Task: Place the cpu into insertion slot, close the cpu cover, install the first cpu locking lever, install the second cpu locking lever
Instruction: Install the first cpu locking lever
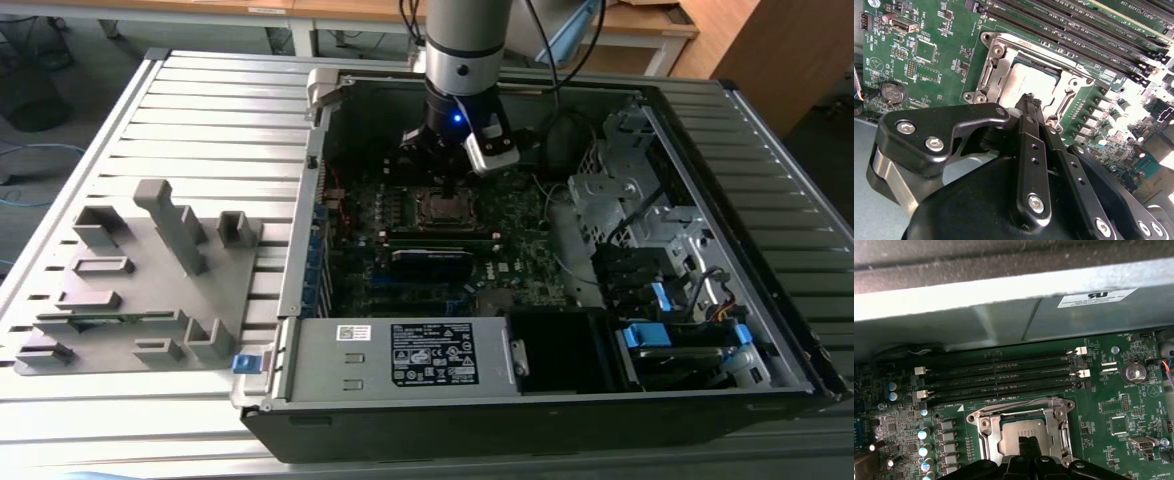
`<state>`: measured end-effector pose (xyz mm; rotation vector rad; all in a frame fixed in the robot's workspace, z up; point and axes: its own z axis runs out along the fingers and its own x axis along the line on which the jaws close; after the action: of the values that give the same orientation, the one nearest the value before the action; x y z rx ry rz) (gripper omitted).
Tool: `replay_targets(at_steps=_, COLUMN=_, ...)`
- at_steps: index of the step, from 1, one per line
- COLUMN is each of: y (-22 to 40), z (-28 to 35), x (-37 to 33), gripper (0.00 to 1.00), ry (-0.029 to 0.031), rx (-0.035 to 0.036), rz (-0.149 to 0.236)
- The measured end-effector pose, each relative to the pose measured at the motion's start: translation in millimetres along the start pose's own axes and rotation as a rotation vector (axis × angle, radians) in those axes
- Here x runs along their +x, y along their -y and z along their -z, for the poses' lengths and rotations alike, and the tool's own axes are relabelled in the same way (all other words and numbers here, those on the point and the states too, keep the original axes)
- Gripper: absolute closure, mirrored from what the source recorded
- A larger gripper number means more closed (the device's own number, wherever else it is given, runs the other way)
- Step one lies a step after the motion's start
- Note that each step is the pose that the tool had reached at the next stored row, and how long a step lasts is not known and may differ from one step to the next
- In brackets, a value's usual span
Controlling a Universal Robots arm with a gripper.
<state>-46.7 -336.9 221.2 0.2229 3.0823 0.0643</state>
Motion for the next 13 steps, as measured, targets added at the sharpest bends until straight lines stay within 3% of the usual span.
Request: replay_targets(at_steps=13, y=-0.1, z=2.6, x=-0.1, gripper=0.90, ry=0.0001, rx=-0.0003, rz=0.000)
